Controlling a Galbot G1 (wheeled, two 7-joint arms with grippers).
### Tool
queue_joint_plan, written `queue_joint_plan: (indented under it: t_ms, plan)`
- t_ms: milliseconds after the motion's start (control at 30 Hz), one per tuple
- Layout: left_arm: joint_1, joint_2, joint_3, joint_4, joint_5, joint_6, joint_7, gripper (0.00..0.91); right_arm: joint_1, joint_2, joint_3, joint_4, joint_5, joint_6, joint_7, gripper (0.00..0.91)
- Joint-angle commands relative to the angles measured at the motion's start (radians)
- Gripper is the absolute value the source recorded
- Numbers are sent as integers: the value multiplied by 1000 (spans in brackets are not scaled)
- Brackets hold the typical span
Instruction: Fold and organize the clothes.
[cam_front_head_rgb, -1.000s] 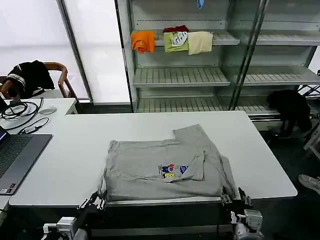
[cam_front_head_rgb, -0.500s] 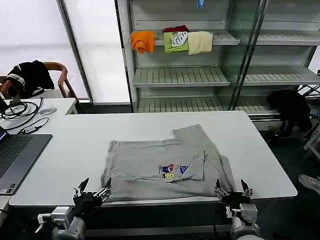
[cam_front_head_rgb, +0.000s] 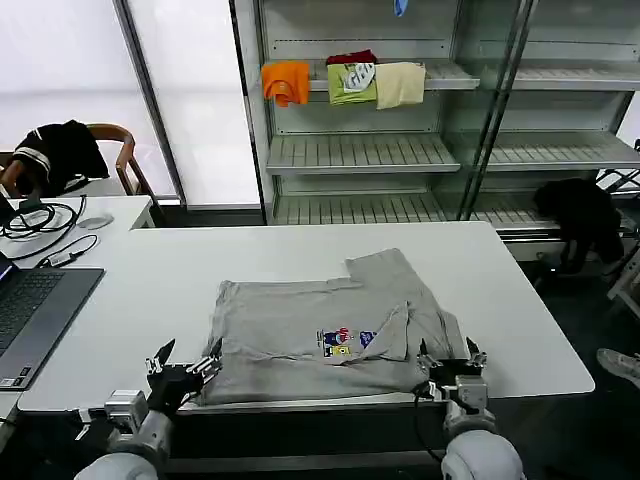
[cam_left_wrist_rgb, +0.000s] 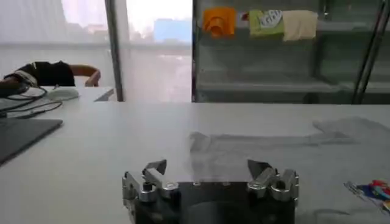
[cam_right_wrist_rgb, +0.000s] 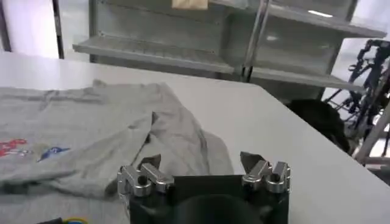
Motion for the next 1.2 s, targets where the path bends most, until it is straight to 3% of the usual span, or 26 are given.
queue_joint_plan:
  t_ms: [33, 300, 567, 800, 1200]
  plan:
    - [-76, 2, 6, 42, -7, 3, 1, 907, 126, 30, -16, -121, -12, -8, -13, 907]
    - [-184, 26, 34, 131, -41, 2, 34, 907, 303, 109, -36, -265, -28, -7, -42, 907]
    - [-454, 87, 101, 356, -80, 3, 123, 907, 545, 216, -20, -491, 15, -4, -86, 907]
    - [-573, 105, 138, 496, -85, 2, 164, 907, 720, 248, -33, -668, 7, -4, -135, 907]
    - [-700, 100, 163, 733, -86, 2, 184, 907, 885, 286, -29, -953, -1, -4, -171, 907]
